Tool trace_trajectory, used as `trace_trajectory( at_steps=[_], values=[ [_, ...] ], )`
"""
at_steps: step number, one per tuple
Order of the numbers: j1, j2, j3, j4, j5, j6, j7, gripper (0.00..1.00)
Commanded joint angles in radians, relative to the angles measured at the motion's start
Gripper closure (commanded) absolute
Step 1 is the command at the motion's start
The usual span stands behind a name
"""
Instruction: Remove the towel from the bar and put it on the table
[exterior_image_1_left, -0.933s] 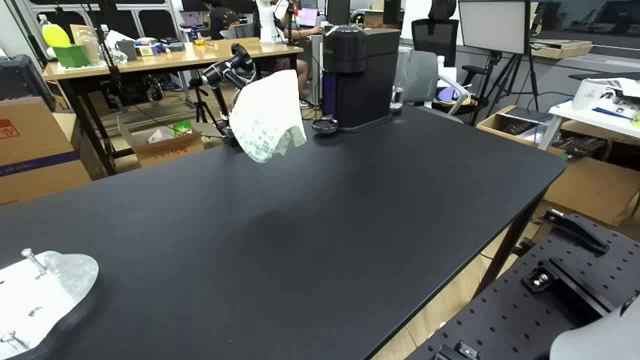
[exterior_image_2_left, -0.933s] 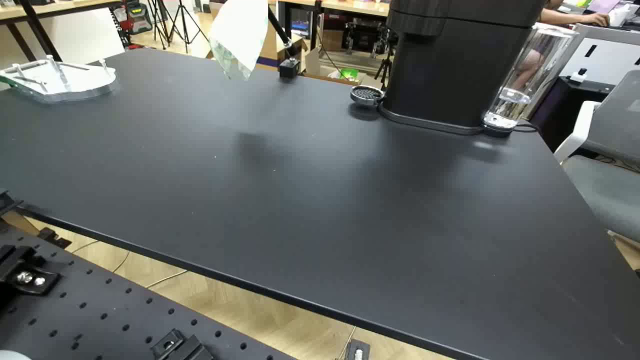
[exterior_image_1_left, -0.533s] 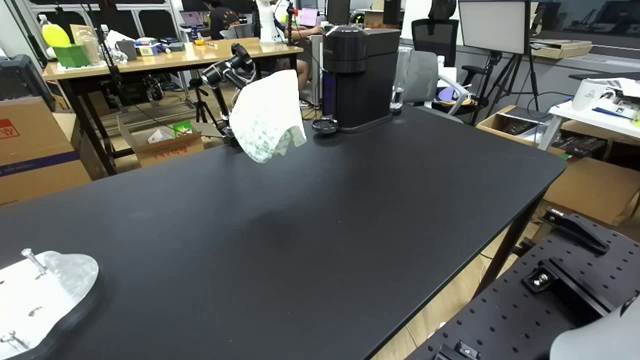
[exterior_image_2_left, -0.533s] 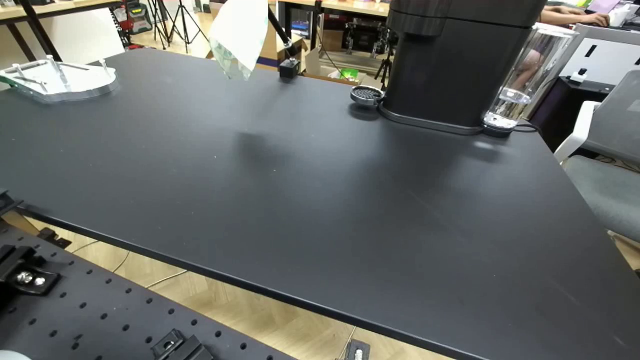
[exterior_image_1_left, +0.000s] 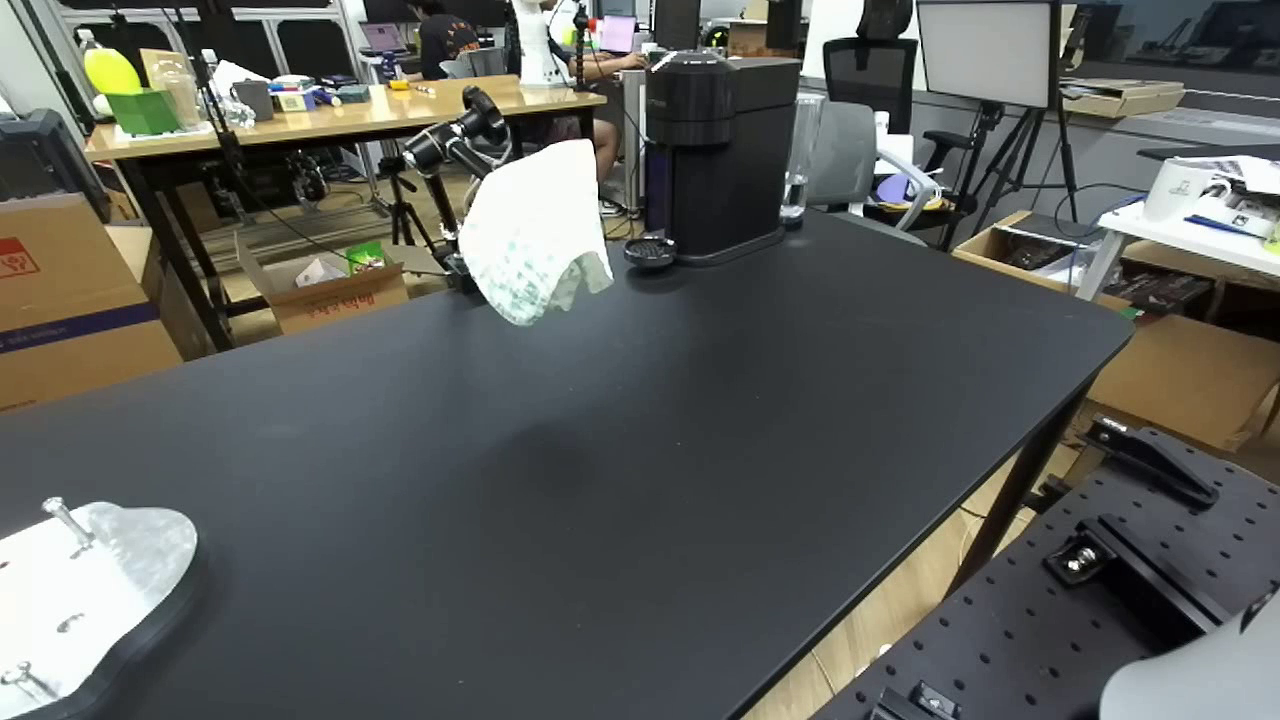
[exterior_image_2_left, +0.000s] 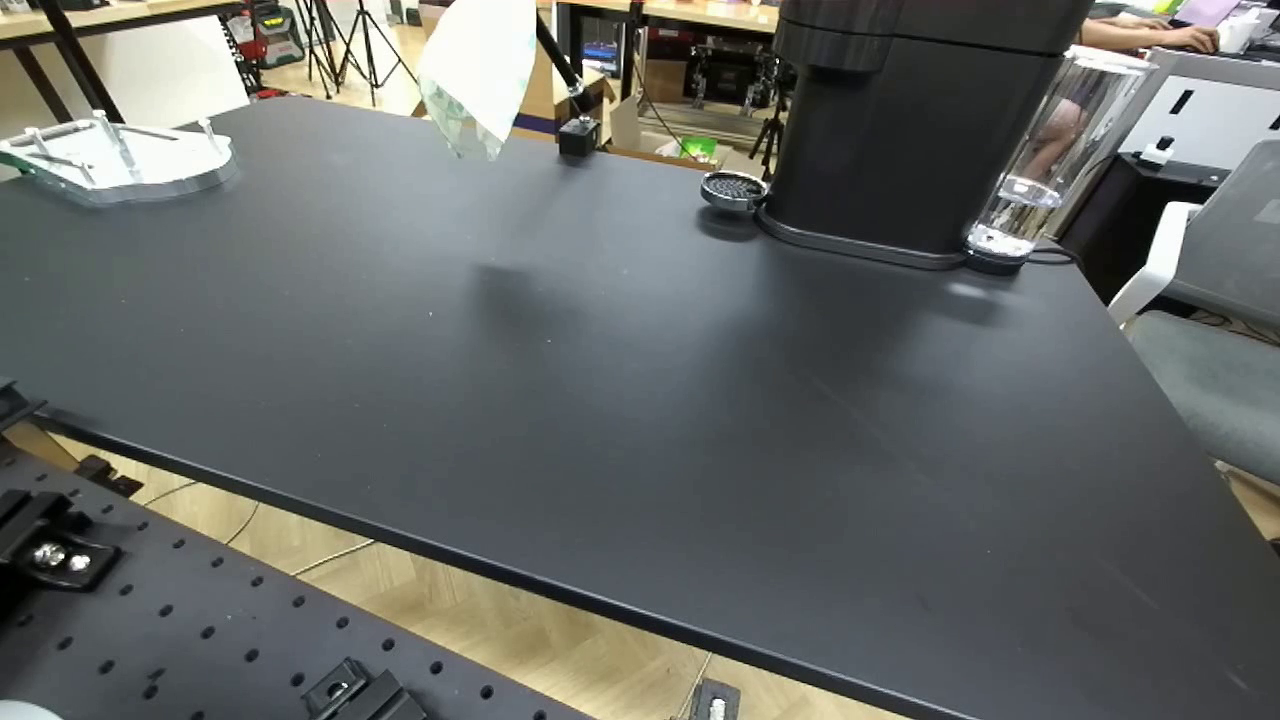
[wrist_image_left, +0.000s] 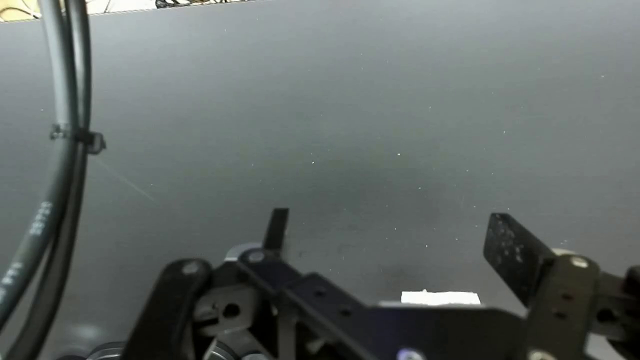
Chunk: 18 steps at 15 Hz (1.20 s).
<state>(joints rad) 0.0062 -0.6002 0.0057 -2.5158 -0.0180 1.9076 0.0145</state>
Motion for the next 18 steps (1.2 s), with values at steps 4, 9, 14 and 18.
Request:
trace_trajectory(
  at_steps=[4,9,14,18],
  values=[
    [-0.035,0.143,-0.014,0.04,-0.033,0.159,-0.003,0.0],
    [-0.024,0.38,-0.024,0.122,-0.009,0.337,-0.046,0.0],
    [0.018,0.561,-0.004,0.259,0.046,0.402,-0.141,0.0],
    [0.036,0.647,0.022,0.366,0.071,0.386,-0.214,0.0]
  ],
)
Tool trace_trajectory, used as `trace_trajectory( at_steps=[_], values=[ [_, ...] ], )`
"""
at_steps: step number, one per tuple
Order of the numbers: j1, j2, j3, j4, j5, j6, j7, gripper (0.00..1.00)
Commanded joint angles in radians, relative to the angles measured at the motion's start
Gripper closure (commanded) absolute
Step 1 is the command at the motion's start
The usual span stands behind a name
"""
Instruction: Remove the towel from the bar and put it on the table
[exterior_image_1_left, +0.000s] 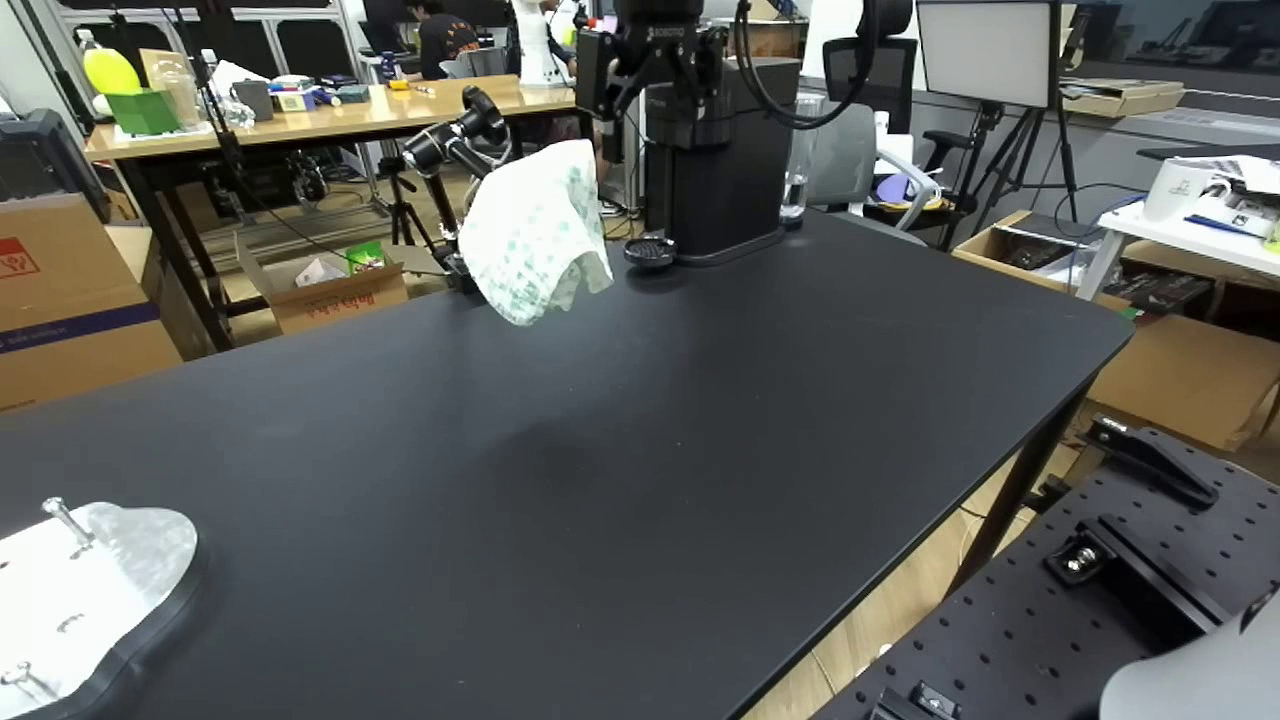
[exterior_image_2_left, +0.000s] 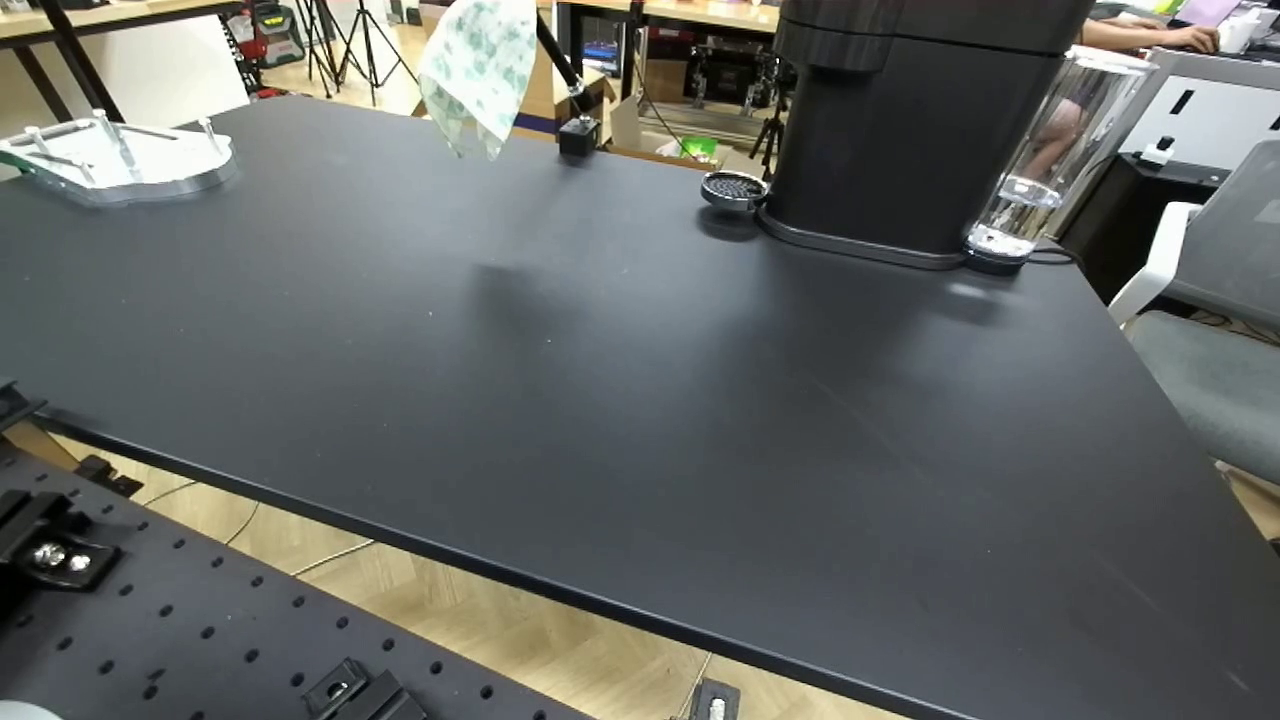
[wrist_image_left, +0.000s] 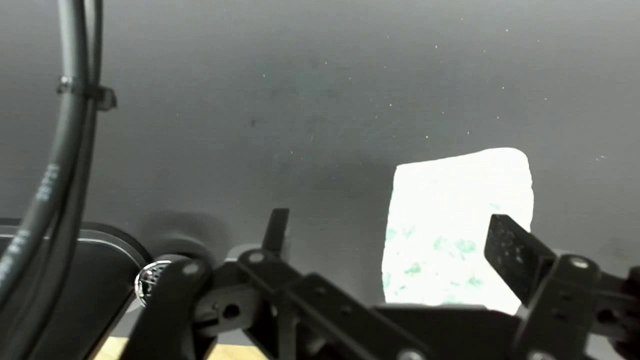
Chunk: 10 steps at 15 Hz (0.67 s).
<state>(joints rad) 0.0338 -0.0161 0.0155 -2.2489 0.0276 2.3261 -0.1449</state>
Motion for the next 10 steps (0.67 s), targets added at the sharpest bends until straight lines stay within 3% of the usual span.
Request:
trace_trajectory(
  at_steps=[1,6,7,8,10],
  values=[
    [0.01,0.079,0.019,0.122,0.024,-0.033,-0.067,0.0],
    [0.008,0.139,0.038,0.197,0.019,-0.047,-0.106,0.0],
    [0.007,0.148,0.04,0.205,0.023,-0.049,-0.114,0.25],
    [0.004,0.161,0.04,0.213,0.022,-0.048,-0.122,0.25],
    [0.002,0.176,0.042,0.224,0.026,-0.048,-0.132,0.4]
  ],
)
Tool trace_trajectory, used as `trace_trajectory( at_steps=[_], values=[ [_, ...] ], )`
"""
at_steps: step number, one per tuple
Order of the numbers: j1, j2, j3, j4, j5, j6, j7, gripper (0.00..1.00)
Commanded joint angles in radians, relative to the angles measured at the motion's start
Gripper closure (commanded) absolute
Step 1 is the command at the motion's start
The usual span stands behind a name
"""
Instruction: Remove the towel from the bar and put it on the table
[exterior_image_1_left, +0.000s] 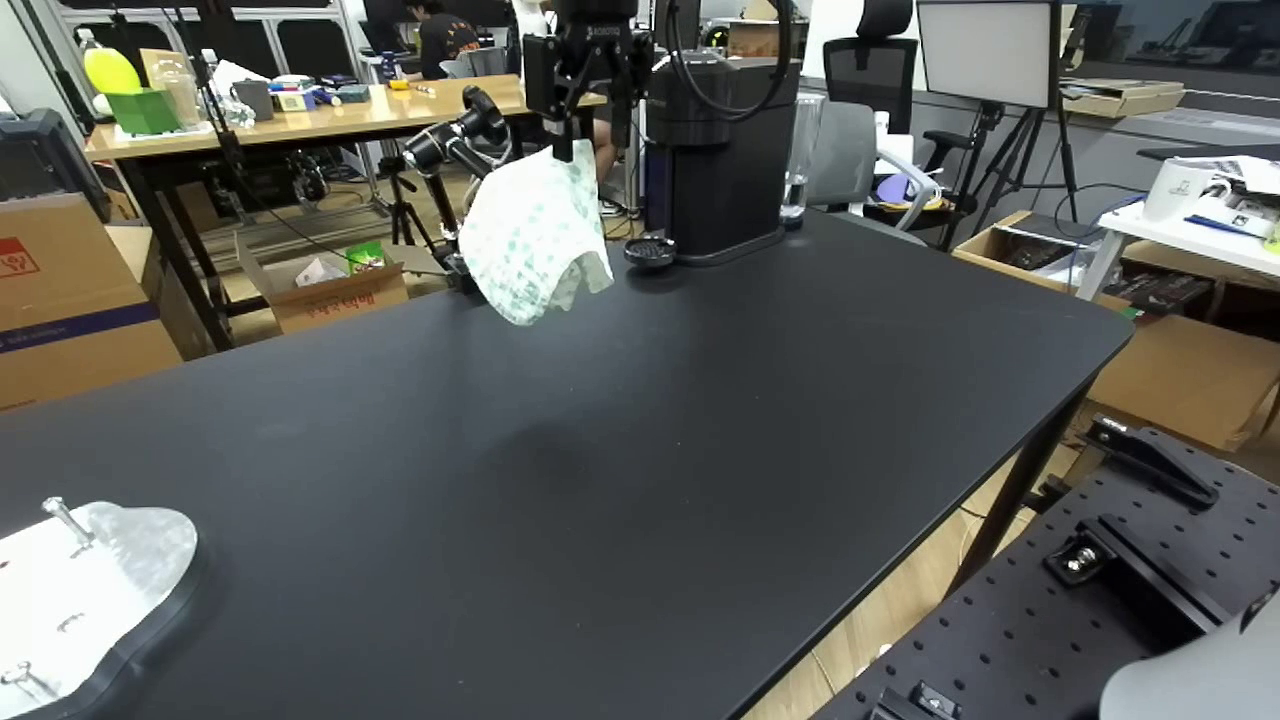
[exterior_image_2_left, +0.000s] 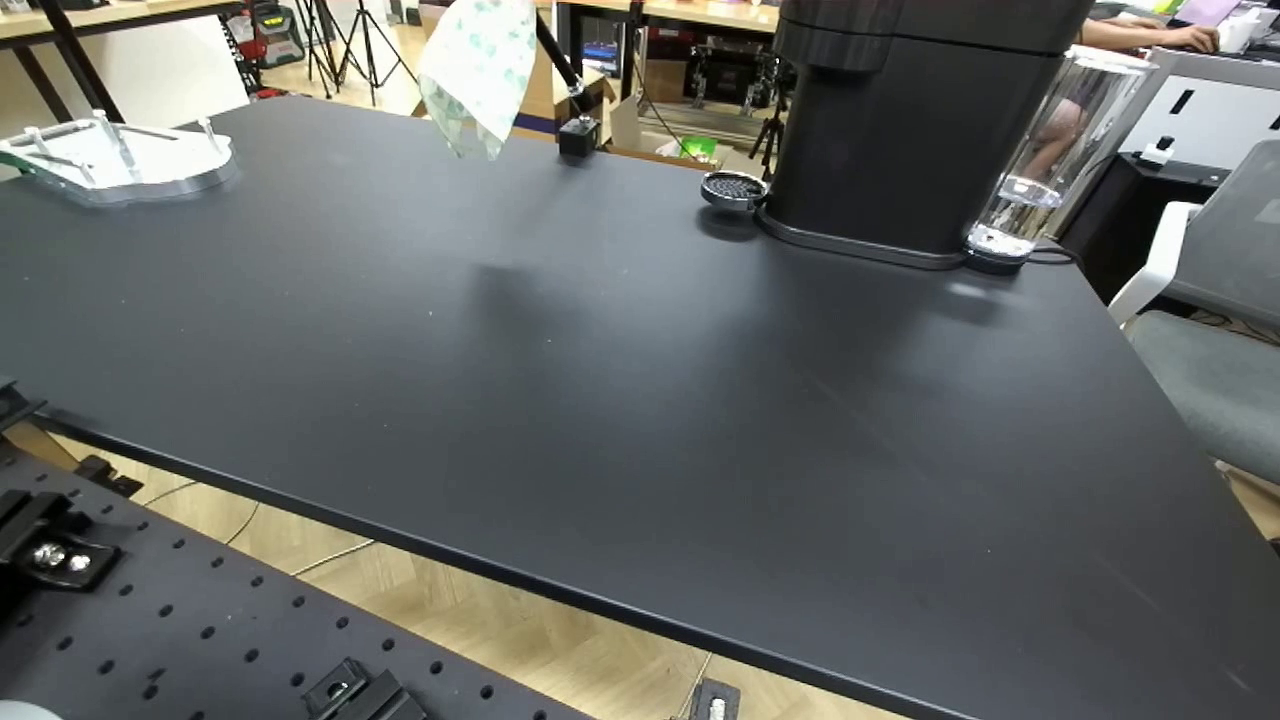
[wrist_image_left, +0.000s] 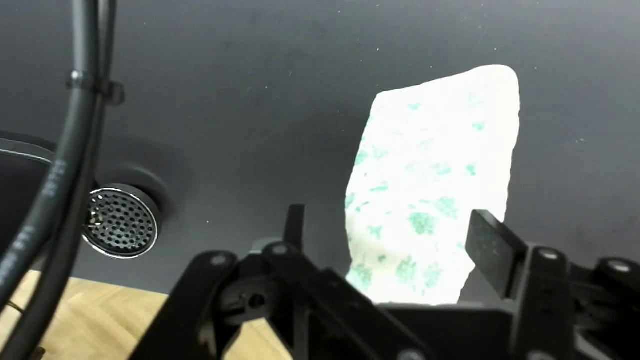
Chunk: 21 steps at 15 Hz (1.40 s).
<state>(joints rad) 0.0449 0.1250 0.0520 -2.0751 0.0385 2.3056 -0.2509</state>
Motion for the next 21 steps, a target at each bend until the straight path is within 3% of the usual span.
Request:
trace_trajectory(
  at_steps=[1,7,9,14,21],
  values=[
    [-0.01,0.043,0.006,0.055,0.015,-0.026,-0.03,0.47],
    [-0.014,0.077,0.011,0.077,0.018,-0.025,-0.046,0.89],
    [-0.016,0.081,0.012,0.081,0.017,-0.027,-0.047,0.99],
    [-0.025,0.034,0.01,0.055,0.034,-0.055,-0.045,1.0],
    [-0.048,-0.171,-0.025,-0.055,0.03,-0.153,-0.016,1.0]
  ],
)
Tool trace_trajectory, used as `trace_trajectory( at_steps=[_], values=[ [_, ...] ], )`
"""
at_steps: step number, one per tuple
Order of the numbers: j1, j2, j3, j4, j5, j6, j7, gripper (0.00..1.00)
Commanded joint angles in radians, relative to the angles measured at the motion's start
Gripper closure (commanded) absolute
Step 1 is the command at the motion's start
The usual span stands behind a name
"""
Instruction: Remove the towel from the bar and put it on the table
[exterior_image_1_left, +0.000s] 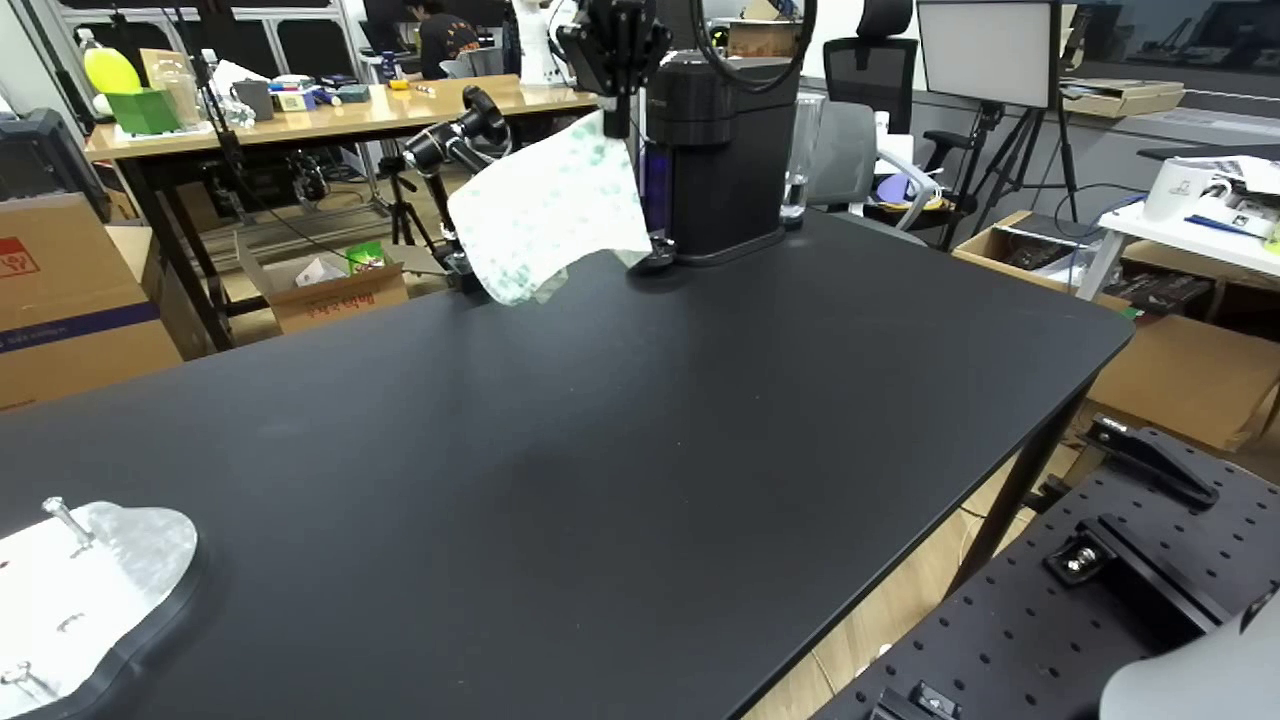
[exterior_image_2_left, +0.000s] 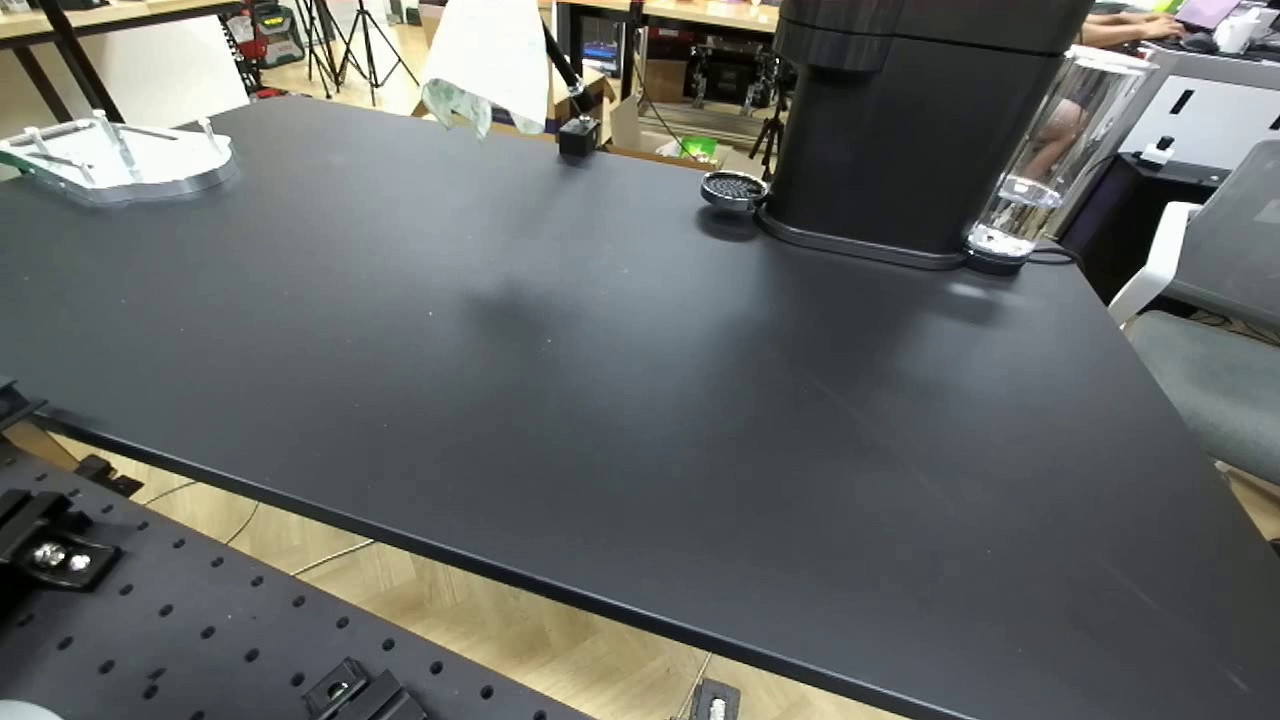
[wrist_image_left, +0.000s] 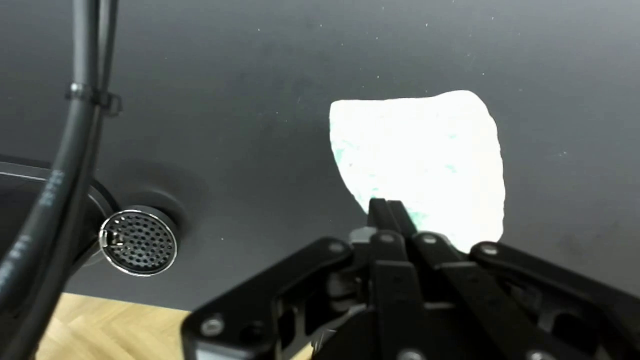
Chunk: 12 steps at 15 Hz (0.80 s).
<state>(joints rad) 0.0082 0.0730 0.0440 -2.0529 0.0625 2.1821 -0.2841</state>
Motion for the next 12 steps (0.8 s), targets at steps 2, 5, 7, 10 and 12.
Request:
trace_trajectory(
  at_steps=[2,5,7,10,12],
  values=[
    [-0.018,-0.18,-0.033,-0.121,-0.007,-0.029,0.033,1.0],
    [-0.036,-0.259,-0.063,-0.192,-0.019,-0.022,0.066,1.0],
    [-0.056,-0.29,-0.083,-0.236,-0.04,-0.006,0.106,1.0],
    [-0.087,-0.298,-0.107,-0.277,-0.063,-0.001,0.164,1.0],
    [-0.1,-0.277,-0.116,-0.292,-0.076,0.006,0.2,1.0]
  ],
)
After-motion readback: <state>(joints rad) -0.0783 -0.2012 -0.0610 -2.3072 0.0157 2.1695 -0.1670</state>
